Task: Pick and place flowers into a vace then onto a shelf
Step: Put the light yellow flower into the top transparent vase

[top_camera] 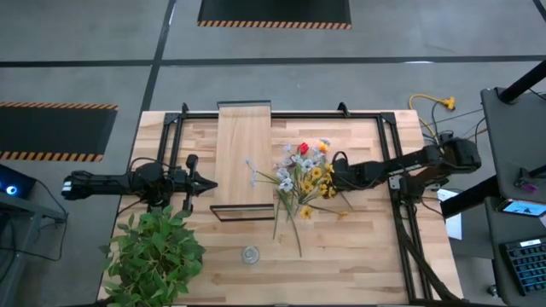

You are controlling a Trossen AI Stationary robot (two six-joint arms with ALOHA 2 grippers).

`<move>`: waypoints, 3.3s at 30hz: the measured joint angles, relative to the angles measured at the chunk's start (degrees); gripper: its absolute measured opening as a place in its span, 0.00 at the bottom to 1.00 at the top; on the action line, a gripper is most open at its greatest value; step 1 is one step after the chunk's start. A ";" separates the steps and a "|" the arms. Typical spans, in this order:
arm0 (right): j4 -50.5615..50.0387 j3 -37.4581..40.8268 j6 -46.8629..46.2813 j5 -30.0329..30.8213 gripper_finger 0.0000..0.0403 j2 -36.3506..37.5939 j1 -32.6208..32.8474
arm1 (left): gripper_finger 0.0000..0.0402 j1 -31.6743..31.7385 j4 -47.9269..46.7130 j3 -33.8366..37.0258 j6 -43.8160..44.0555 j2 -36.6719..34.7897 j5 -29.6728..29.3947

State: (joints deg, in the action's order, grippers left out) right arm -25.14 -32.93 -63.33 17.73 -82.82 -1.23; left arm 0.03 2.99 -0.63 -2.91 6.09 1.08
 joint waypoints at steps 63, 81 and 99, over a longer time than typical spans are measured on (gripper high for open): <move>-7.95 -7.04 -20.91 4.47 0.44 -3.59 36.49 | 0.00 0.00 -0.27 -0.01 0.00 0.00 0.00; -3.32 -7.06 -6.11 13.87 0.52 -3.61 29.43 | 0.00 0.00 -0.28 -0.01 0.01 0.00 0.00; -2.59 -7.51 -5.27 11.06 0.45 -12.38 28.06 | 0.00 0.00 -0.32 -0.01 -0.01 0.00 0.00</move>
State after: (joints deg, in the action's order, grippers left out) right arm -27.73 -40.44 -68.60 28.79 -95.20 26.83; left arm 0.03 2.67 -0.64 -2.92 6.09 1.08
